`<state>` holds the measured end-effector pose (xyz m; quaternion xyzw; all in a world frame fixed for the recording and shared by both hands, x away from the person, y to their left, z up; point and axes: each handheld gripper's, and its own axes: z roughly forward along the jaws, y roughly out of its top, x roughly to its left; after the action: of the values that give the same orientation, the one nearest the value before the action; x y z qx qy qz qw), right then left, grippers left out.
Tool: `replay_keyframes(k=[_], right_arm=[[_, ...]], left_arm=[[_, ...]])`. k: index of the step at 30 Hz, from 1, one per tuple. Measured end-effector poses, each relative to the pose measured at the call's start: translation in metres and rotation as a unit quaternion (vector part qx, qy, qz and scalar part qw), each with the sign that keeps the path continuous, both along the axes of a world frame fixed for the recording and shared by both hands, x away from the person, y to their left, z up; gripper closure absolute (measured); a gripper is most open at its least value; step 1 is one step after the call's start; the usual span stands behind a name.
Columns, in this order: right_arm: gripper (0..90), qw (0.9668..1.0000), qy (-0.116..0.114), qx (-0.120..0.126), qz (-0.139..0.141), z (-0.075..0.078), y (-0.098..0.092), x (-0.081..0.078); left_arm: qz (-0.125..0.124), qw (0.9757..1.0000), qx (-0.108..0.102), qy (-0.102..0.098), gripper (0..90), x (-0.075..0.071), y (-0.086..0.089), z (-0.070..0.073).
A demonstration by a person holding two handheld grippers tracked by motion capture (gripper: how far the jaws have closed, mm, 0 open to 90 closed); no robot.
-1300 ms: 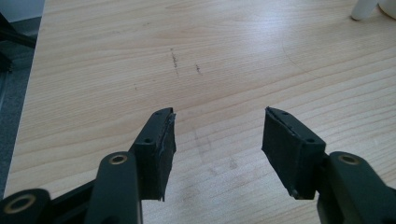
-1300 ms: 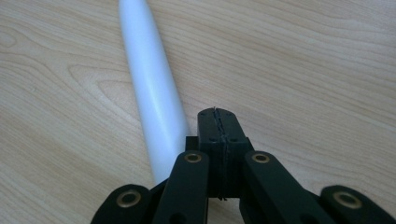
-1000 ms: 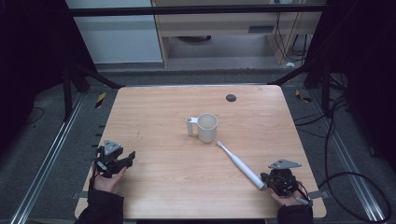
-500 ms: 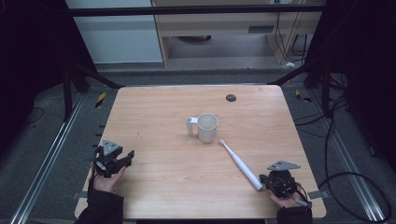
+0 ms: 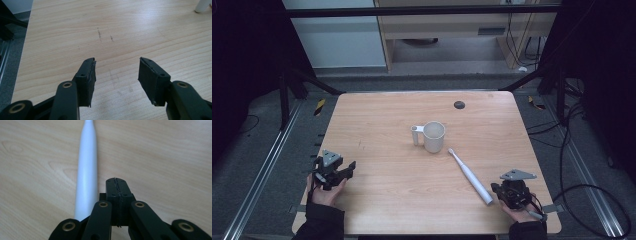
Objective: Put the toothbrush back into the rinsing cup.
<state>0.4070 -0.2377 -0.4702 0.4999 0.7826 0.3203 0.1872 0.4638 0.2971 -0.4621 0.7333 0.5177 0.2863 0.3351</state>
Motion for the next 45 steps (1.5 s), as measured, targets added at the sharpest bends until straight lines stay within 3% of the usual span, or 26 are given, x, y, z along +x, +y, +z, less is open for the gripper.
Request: replay_keyframes(k=[6,10,19,27,45], right_arm=[[88.4,0.9997,-0.023,-0.006,0.001,0.018,0.008,0.01],[86.4,0.9993,-0.036,-0.009,0.003,0.029,0.011,0.013],[76.2,0.9987,-0.05,-0.001,0.011,0.052,0.016,0.028],[66.8,0.9988,-0.043,0.001,0.025,0.065,0.029,0.045],[62.3,0.9988,-0.012,-0.007,0.047,0.077,0.064,0.078]], left_arm=[[0.0,1.0,0.001,-0.001,44.7,0.0,0.0,0.0],[0.0,1.0,0.0,0.009,42.8,0.001,-0.001,-0.002],[0.0,0.9999,-0.001,0.016,40.9,0.002,0.0,-0.002],[-0.004,0.9998,-0.003,0.02,40.0,0.003,-0.001,-0.003],[-0.008,0.9996,-0.004,0.025,38.7,0.004,-0.001,-0.003]])
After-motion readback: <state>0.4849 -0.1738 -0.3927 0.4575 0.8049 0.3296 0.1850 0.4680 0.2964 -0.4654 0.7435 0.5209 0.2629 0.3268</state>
